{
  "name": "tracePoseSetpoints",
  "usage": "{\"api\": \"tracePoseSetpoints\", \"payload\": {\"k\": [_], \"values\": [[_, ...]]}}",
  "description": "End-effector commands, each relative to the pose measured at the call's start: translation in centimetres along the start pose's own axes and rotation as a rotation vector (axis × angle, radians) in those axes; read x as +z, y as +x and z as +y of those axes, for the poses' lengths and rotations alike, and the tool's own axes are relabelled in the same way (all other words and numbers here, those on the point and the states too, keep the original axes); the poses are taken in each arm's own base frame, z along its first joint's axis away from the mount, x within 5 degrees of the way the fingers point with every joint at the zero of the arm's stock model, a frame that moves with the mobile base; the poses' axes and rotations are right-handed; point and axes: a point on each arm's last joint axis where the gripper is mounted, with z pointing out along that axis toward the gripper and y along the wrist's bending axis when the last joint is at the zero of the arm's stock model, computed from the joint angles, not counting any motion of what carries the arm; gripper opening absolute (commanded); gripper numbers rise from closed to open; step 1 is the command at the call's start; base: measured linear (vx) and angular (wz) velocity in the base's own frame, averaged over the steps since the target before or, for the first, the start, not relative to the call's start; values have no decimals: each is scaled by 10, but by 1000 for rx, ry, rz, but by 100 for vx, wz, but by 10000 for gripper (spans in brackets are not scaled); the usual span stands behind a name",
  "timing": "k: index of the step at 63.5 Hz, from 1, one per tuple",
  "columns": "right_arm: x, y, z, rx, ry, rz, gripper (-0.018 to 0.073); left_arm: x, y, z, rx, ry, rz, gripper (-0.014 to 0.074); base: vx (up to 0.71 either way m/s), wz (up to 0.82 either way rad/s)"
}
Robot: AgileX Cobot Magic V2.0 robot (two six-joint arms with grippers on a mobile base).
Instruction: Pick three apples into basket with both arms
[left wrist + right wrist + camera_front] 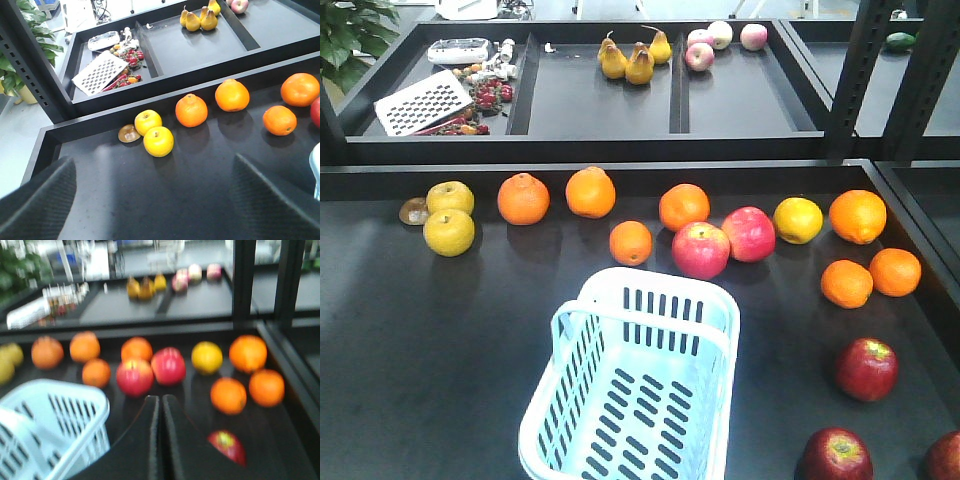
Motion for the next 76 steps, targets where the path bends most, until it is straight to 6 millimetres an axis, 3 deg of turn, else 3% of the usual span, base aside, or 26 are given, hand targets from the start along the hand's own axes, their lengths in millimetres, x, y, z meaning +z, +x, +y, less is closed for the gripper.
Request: {"api": "tracePoseSetpoints", "payload": {"k": [1,9,20,35,47,69,76], "values": [[8,-24,1,-18,12,106,-9,-5,-13,2,-8,-13,-89,590,0,0],[25,-31,2,-16,20,303,-9,-5,-13,2,-8,-13,-89,590,0,0],[44,-28,2,-12,27,441,-9,-5,-13,2,-8,-13,-89,590,0,0],[48,-19,1,-31,26,553,35,-5,-13,2,-8,-13,-89,590,0,0],[46,-16,1,-88,9,594,192,-5,-13,2,-8,-13,-89,590,0,0],[46,-16,1,-86,10,591,635,-5,-13,2,-8,-13,-89,590,0,0],[47,-16,1,-86,10,593,699,-5,-13,2,-8,-13,-89,590,0,0]]}}
